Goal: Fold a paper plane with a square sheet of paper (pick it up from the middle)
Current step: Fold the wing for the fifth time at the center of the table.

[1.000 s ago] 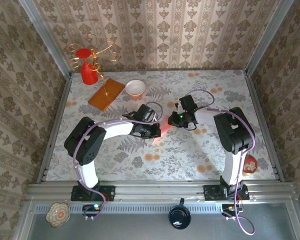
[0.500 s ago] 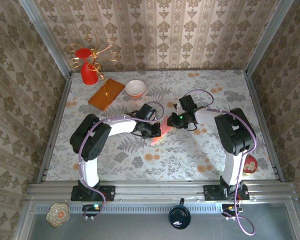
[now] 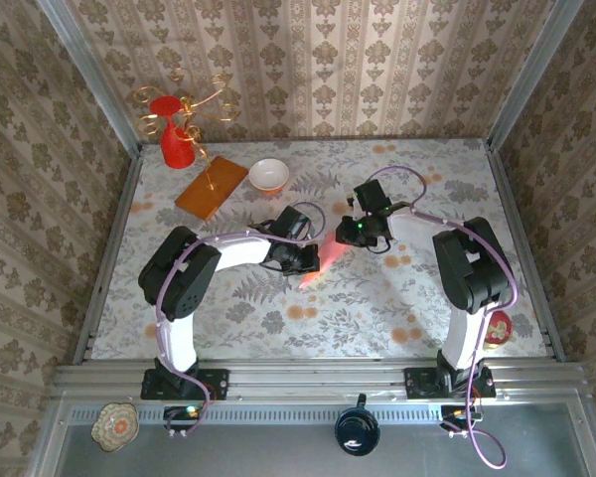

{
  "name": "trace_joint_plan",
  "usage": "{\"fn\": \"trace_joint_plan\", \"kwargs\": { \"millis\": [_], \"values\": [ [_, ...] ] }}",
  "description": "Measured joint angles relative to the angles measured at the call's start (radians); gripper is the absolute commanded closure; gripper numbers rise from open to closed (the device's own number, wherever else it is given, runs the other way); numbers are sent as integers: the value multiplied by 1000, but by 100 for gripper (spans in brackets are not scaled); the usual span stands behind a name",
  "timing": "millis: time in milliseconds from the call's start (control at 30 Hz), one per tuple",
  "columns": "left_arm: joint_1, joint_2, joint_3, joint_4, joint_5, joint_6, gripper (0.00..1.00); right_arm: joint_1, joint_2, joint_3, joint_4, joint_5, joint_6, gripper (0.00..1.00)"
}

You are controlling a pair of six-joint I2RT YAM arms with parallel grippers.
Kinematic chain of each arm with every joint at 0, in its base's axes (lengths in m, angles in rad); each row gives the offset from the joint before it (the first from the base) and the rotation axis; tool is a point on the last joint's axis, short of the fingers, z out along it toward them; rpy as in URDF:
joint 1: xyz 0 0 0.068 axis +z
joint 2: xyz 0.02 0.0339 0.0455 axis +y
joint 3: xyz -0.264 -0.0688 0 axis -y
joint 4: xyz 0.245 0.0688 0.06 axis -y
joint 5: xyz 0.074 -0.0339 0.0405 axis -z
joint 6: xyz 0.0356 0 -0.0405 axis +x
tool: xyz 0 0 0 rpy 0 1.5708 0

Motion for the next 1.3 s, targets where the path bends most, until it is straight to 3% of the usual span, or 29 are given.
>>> {"fn": "trace_joint_plan", "kwargs": {
  "millis": [367, 800, 1067, 1300],
  "values": [
    [5, -10, -29, 39, 8, -12, 97, -14, 46, -8, 7, 15, 3, 82],
    [5, -32, -97, 140, 9, -42, 98, -116, 76, -66, 148, -203, 25, 85],
    [5, -32, -98, 143, 11, -45, 98, -216, -40, -159, 222, -129, 33, 85],
    [5, -32, -96, 142, 11, -45, 98, -60, -179, -206, 246, -107, 51, 92]
  ]
}}
